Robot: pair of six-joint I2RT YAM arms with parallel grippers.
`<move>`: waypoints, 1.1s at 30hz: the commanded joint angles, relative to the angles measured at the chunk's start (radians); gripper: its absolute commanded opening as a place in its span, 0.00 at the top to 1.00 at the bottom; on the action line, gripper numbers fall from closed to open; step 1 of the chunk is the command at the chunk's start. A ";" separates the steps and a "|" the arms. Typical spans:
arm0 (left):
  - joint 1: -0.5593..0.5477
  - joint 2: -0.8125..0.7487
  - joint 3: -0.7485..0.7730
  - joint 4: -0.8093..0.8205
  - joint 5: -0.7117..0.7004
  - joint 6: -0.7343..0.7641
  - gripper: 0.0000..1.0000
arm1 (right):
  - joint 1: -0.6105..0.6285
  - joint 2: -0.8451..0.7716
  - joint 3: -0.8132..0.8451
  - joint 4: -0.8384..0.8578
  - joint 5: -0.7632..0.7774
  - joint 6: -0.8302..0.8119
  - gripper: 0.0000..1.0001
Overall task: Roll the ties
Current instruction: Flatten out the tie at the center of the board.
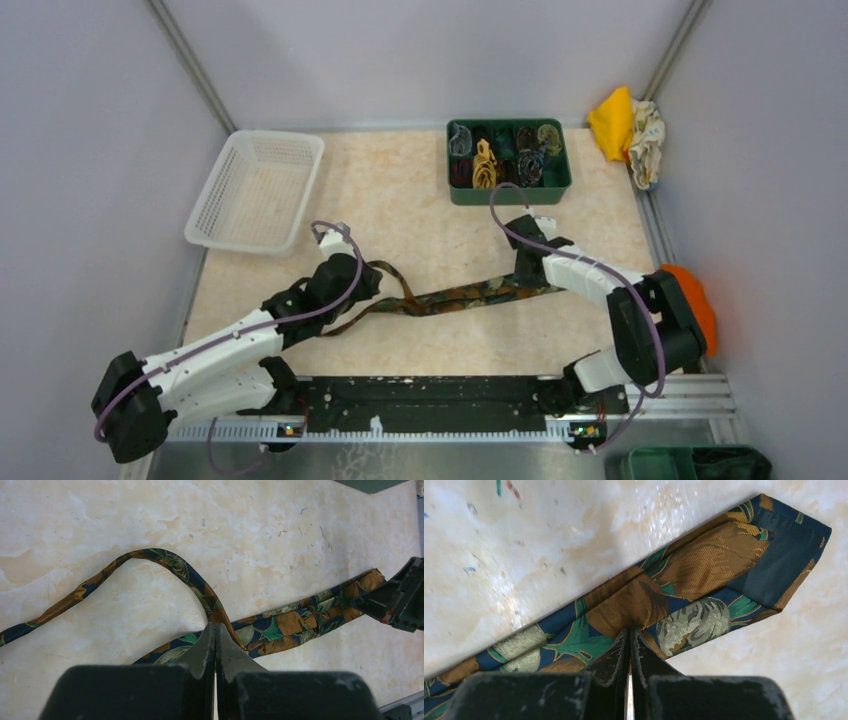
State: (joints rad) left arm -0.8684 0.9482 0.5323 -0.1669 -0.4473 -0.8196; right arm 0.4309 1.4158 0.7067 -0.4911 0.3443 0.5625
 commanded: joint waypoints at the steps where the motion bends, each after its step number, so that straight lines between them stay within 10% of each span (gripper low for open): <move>1: 0.003 -0.004 -0.018 0.064 0.033 -0.012 0.98 | -0.050 0.130 0.003 0.024 -0.068 -0.023 1.00; 24: 0.003 0.042 -0.024 -0.128 -0.105 -0.125 0.94 | -0.428 0.419 0.361 0.068 -0.168 -0.208 1.00; 33: 0.022 0.050 0.120 -0.459 -0.333 -0.317 0.39 | -0.325 0.154 0.308 0.114 -0.310 -0.219 0.66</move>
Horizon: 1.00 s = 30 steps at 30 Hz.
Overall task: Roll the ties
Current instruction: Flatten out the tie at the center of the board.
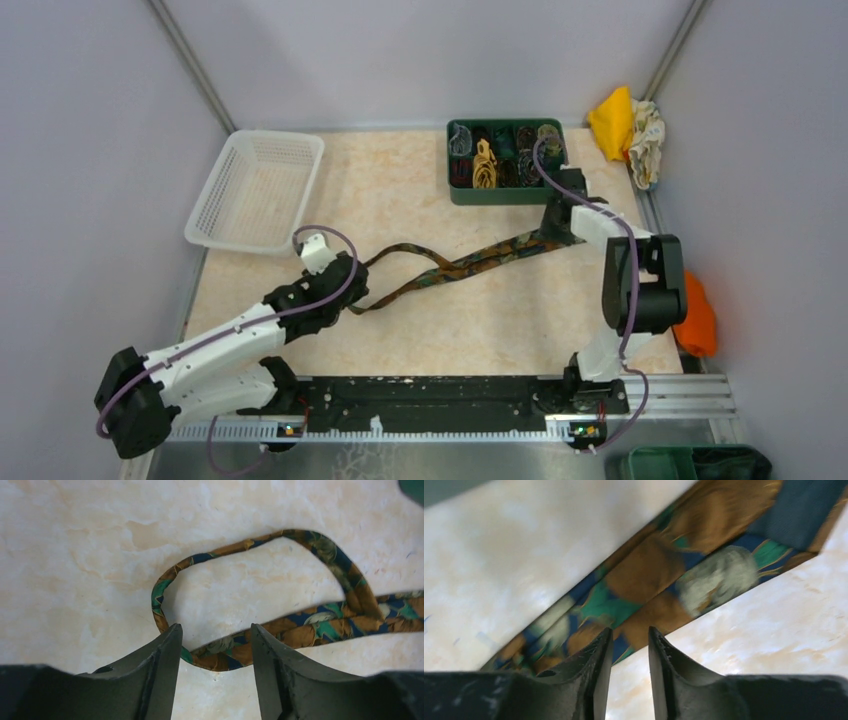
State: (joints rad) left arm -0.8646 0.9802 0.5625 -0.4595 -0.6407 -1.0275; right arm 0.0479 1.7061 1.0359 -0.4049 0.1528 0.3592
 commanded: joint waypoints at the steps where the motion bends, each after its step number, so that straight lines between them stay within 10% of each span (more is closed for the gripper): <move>1: 0.029 0.031 0.101 -0.168 -0.143 -0.110 0.36 | 0.075 -0.159 -0.032 0.040 -0.137 -0.015 0.66; 14: 0.234 0.328 0.080 0.131 -0.026 0.099 0.34 | 0.228 -0.225 -0.022 0.136 -0.330 -0.035 0.65; 22: 0.236 0.400 0.069 0.198 0.012 0.152 0.73 | 0.230 -0.242 -0.040 0.167 -0.367 -0.006 0.65; 30: 0.237 0.459 0.076 0.124 0.015 0.107 0.69 | 0.252 -0.266 -0.039 0.163 -0.380 0.000 0.65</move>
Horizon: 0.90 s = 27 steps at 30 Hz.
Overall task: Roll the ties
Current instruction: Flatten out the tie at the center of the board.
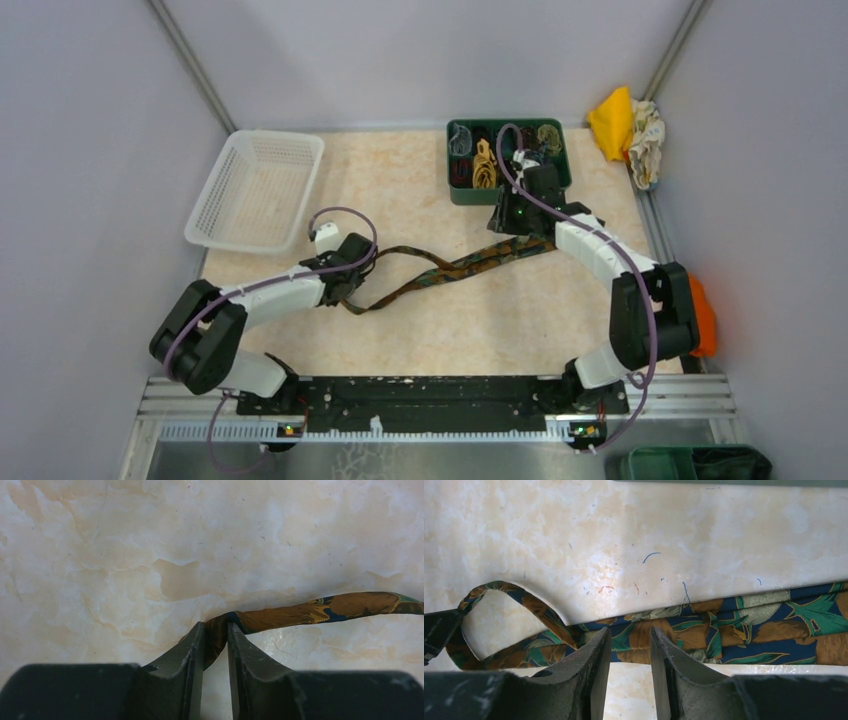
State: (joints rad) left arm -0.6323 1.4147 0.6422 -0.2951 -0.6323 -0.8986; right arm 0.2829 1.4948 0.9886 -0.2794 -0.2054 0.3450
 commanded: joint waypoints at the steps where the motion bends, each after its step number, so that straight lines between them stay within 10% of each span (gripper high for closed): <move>1: 0.005 0.032 -0.006 -0.045 0.003 -0.027 0.68 | 0.021 -0.057 0.006 0.041 -0.022 0.015 0.65; 8: 0.005 0.090 -0.003 -0.030 0.040 -0.017 0.99 | 0.028 -0.064 -0.007 0.054 -0.017 0.020 0.65; 27: 0.001 -0.490 -0.114 -0.066 0.365 0.172 1.00 | 0.317 -0.053 -0.177 0.143 -0.028 0.088 0.78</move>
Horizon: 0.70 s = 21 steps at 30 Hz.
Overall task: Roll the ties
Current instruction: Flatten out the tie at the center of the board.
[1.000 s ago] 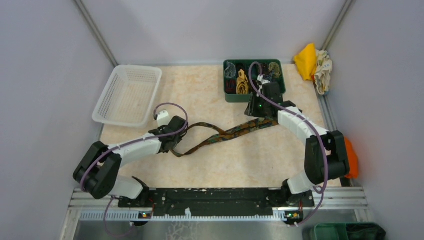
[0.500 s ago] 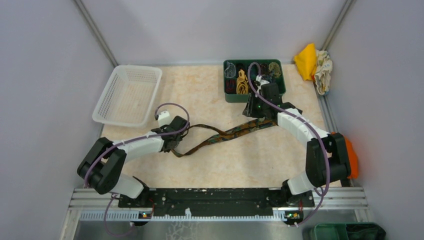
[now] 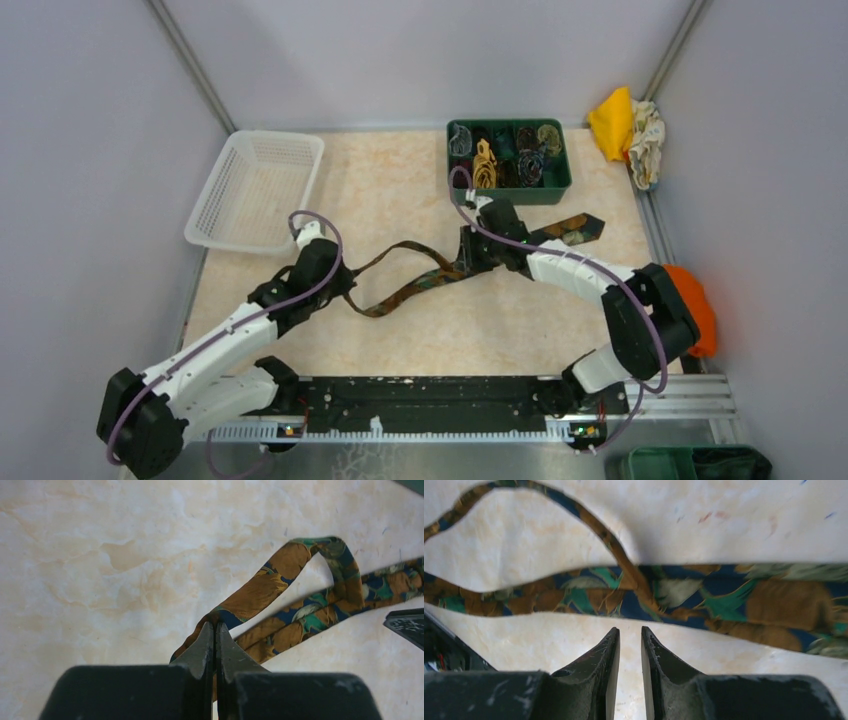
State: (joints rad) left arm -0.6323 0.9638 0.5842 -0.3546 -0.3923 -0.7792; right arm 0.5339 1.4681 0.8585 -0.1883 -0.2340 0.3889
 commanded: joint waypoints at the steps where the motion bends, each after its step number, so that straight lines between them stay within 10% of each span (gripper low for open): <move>1: 0.001 -0.050 -0.067 -0.005 0.133 0.054 1.00 | 0.081 -0.026 -0.062 0.058 0.009 0.053 0.78; 21: 0.001 -0.242 -0.087 -0.055 0.196 0.126 1.00 | 0.058 0.306 0.041 0.104 0.212 0.137 0.81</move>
State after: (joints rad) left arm -0.6323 0.7460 0.4911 -0.4034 -0.2424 -0.6849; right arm 0.6266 1.6863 0.8673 -0.0902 -0.1085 0.5198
